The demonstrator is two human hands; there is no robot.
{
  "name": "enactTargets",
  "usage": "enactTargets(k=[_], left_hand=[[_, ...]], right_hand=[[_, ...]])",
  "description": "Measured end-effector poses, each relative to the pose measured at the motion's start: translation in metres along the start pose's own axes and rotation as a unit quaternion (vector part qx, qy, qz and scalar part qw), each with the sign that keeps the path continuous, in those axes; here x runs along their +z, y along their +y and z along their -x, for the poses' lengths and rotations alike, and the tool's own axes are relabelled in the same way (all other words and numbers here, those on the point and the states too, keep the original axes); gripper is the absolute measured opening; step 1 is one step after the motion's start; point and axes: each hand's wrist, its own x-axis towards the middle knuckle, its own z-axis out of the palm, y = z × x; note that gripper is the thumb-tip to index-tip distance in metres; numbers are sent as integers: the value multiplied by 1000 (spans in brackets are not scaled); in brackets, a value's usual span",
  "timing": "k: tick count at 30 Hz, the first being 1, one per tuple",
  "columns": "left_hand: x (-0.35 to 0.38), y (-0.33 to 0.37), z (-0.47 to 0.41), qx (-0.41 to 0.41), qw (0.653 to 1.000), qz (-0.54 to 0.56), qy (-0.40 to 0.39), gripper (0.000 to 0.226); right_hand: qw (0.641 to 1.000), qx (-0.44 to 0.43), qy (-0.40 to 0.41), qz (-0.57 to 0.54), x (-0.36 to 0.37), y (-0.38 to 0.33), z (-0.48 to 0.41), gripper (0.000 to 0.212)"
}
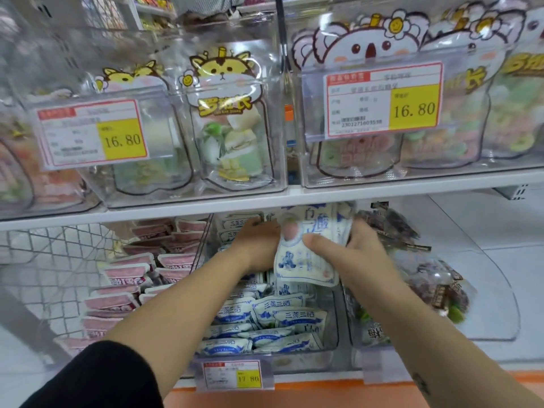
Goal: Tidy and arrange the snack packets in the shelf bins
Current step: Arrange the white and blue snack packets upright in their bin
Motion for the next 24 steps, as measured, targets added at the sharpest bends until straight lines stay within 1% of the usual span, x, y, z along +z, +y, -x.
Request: enactTargets(k=[1,2,3,4,6,7,9,10,11,12,13,14,15,16,17,18,20,22,24], left_hand=[[0,-2,1,-8,1000,1,-6,25],[3,-7,0,-17,1000,-5,-10,16],[3,-9,5,-20,1000,22,-7,15],[3,-13,6,-15,999,32,-4,19],[3,-25,9,-30,994,104,22,19],[1,-32,11,-41,986,156,38,18],[-2,-49,11,-47,959,266,88,16],[-4,-55,13,-46,943,313,106,18],[-7,-59,17,-40,927,357,111,25],[-9,-59,23,-26,913,396,94,31],[-12,-57,32,-6,904,423,61,35],[-13,-54,39,16,906,422,15,38],[-13,-50,48,41,917,394,-39,39],[-12,-46,56,58,933,344,-88,41],[-8,-42,63,72,950,282,-115,44],[-3,-40,68,90,966,214,-112,48],[10,-35,75,120,985,100,-68,49],[22,-32,77,146,988,46,-10,44],[27,-28,73,150,988,13,31,39]], right_hand=[[997,-23,4,72,4,2,-5,15],[989,-40,6,141,8,4,-10,32],[979,-53,2,196,11,7,-15,46],[969,-57,-6,240,14,9,-19,48],[945,-69,-15,320,17,13,-24,35],[925,-72,-25,372,19,16,-25,41],[864,-59,-47,498,21,16,-29,64],[831,-54,-53,550,20,17,-31,71],[807,-52,-65,585,20,18,-32,74],[793,-52,-82,601,20,19,-32,75],[788,-56,-101,605,19,19,-31,73],[788,-59,-120,601,19,18,-29,70],[790,-59,-132,596,18,16,-26,67],[790,-58,-139,595,18,13,-23,64],[786,-56,-144,599,18,11,-22,61],[777,-52,-148,610,17,10,-20,58],[747,-54,-163,643,18,9,-16,49],[706,-54,-190,680,18,11,-13,39],[682,-57,-220,695,16,14,-10,36]])
